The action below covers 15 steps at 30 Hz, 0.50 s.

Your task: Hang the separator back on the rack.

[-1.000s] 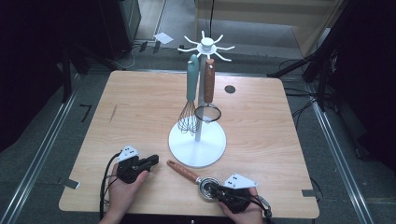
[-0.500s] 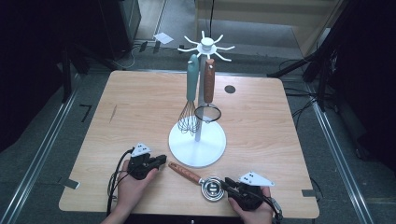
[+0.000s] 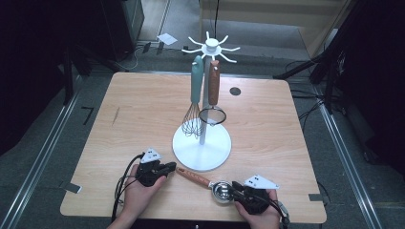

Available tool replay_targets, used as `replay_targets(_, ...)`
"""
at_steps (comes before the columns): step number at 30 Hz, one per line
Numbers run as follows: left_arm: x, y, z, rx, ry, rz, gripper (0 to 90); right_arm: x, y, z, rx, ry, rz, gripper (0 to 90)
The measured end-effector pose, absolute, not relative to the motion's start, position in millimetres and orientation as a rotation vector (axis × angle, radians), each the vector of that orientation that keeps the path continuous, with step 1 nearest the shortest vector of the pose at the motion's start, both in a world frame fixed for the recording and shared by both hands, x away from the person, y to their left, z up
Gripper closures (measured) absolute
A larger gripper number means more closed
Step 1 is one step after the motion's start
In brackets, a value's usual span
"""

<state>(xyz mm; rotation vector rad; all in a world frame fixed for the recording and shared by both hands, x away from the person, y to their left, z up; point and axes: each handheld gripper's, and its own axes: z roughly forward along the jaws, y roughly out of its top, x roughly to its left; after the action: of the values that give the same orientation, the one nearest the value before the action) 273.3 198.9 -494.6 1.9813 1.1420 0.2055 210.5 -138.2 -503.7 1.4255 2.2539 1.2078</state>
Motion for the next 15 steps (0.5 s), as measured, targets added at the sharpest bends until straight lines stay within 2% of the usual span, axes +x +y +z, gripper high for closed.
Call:
replay_targets(8,264.7,184.0,-495.3,2.017,1.097,0.193,88.0,214.4,-152.1,-502.9,1.442,2.221,1.19,75.8)
replay_targets(15,259.8,178.3,-495.5,2.028,1.071,0.175,85.9,217.9,-159.0,-489.3,1.337,2.241,1.205,71.9)
